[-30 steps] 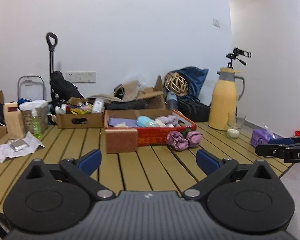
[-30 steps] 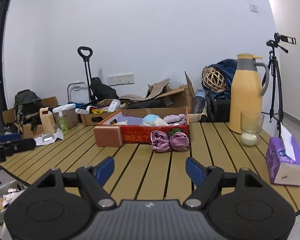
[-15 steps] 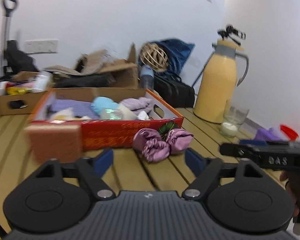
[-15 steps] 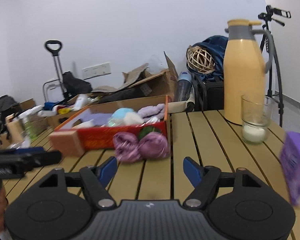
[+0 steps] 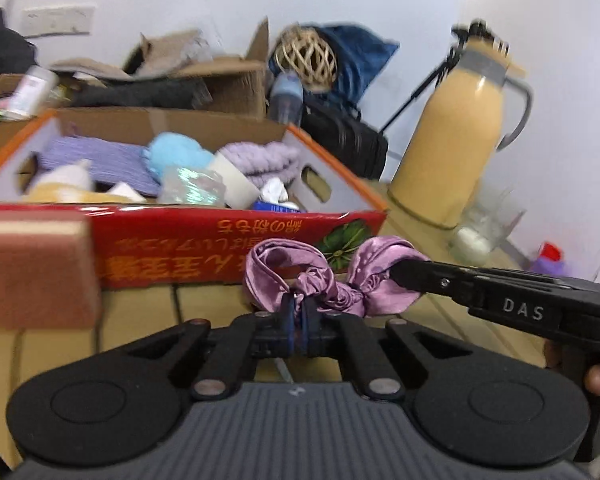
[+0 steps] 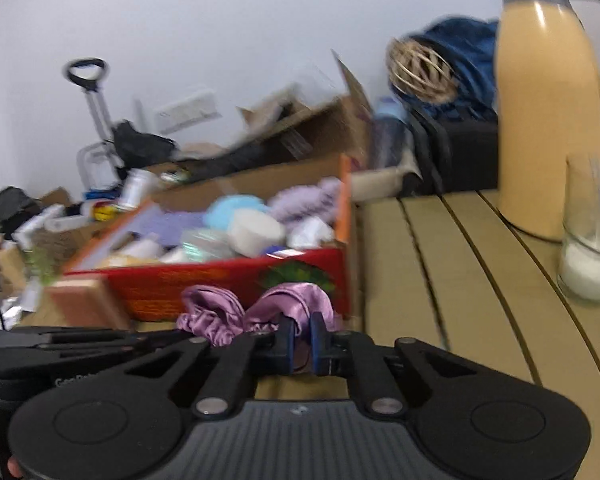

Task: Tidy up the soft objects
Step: 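Close the left and right tools on the pink satin scrunchies, then lift the pink scrunchies with both tools and carry them over the box, then lower the scrunchies into the box and open both tools, then withdraw both tools from the box back over the table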

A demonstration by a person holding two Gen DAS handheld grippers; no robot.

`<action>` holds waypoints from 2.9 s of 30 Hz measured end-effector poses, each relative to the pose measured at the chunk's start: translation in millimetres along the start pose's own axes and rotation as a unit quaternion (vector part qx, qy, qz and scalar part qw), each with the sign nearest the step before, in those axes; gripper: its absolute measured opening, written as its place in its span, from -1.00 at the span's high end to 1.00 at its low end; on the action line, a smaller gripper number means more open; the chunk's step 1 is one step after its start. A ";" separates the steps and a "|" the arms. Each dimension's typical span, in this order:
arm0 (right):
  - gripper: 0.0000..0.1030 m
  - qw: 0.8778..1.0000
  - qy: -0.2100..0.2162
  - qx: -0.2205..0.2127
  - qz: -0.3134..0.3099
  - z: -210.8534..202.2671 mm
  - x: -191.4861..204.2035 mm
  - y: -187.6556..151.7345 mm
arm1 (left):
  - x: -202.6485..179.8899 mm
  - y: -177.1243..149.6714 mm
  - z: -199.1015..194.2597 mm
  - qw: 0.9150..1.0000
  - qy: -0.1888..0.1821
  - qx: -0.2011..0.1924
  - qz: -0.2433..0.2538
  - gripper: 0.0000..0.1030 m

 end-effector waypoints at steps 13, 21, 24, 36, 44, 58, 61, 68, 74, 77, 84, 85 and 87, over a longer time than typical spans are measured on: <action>0.86 0.993 0.098 -0.025 -0.056 -101.0 146.7 -38.5 | 19.5 -49.2 -209.0 0.993 0.063 -0.095 -0.043 0.92; 0.86 0.986 0.121 -0.061 -0.092 -157.2 201.7 -36.2 | 14.2 -54.6 -279.8 0.985 0.075 -0.150 -0.034 0.92; 0.86 0.985 0.123 -0.074 -0.098 -171.3 210.6 -37.2 | 8.6 -55.0 -294.1 0.983 0.074 -0.164 -0.032 0.92; 0.86 0.986 0.118 -0.085 -0.086 -183.7 200.4 -39.2 | 2.5 -54.8 -283.0 0.984 0.052 -0.169 -0.033 0.92; 0.86 0.993 0.065 -0.083 -0.054 -136.2 160.1 -21.4 | 19.2 -9.3 -197.0 0.990 0.001 -0.139 -0.028 0.92; 0.85 0.997 -0.018 0.034 -0.063 100.8 62.4 77.7 | 80.1 94.9 73.6 0.997 0.059 0.034 -0.034 0.88; 0.81 0.992 -0.034 0.064 -0.104 133.3 66.0 64.3 | 90.1 89.2 75.6 0.998 0.050 0.030 -0.031 0.74; 0.75 0.983 0.024 0.139 -0.115 142.6 64.8 69.2 | 107.1 93.1 48.7 0.998 0.053 0.011 -0.045 0.42; 0.40 0.986 0.018 0.136 -0.098 105.7 58.3 84.1 | 97.2 104.2 -13.6 0.996 0.078 -0.038 -0.011 0.04; 0.25 0.991 0.014 0.094 -0.096 64.4 63.2 99.2 | 89.5 113.7 -58.0 0.995 0.079 -0.065 0.000 -0.12; -0.23 0.995 -0.005 -0.017 -0.102 -54.2 80.2 126.4 | 61.3 118.6 -152.7 0.986 0.112 -0.115 0.047 -0.38; -0.23 0.995 -0.006 -0.029 -0.099 -71.4 81.9 126.3 | 55.8 111.8 -168.4 0.985 0.113 -0.124 0.051 -0.46; -0.28 0.994 -0.002 -0.056 -0.098 -108.5 88.2 116.1 | 43.0 88.9 -203.8 0.980 0.120 -0.148 0.058 -0.60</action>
Point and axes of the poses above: each gripper's, at about its wrist camera, not at the fingertips, and z roughly the way its jaws point, x to its left, y to its top, the point moved 1 cm from there along z, roughly the way its jaws point, and after that the axes turned 5 degrees about -x, right-handed, at the moved point
